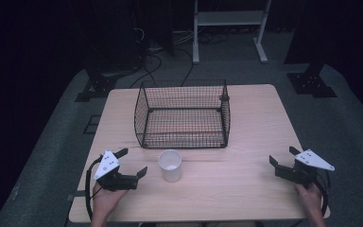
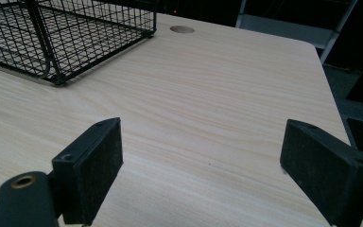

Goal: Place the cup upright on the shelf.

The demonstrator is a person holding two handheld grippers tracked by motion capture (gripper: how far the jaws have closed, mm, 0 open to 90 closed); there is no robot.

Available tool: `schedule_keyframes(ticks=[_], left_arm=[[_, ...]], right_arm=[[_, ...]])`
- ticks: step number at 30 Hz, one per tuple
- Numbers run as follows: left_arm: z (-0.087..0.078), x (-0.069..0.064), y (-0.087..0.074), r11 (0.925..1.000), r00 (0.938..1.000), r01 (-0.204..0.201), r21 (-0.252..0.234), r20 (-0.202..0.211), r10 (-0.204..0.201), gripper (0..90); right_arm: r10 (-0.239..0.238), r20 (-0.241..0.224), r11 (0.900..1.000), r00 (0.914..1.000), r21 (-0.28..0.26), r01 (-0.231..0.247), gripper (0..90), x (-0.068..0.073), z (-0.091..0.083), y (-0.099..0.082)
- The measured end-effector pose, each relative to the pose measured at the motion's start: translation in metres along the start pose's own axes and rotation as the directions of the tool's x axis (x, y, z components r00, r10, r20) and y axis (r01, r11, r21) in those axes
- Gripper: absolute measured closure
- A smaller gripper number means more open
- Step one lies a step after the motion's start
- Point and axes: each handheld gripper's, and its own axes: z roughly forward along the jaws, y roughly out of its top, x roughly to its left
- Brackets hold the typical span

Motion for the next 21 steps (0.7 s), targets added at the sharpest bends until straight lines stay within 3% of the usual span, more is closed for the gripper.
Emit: schedule_keyframes(ticks=[9, 21], left_arm=[[-0.001, -0.008, 0.009, 0.9997, 0.9984, -0.026, -0.002, 0.05, 0.026, 2.5], [0.004, -0.017, 0.018, 0.9982, 0.9914, -0.054, 0.025, 0.121, 0.051, 2.4]], right_arm=[[0.0, -0.001, 1.0, 1.0, 0.0, 0.0, 13.0, 0.0, 0.0, 0.0], [-0.001, -0.003, 1.0, 1.0, 0.0, 0.001, 13.1, 0.001, 0.0, 0.0]])
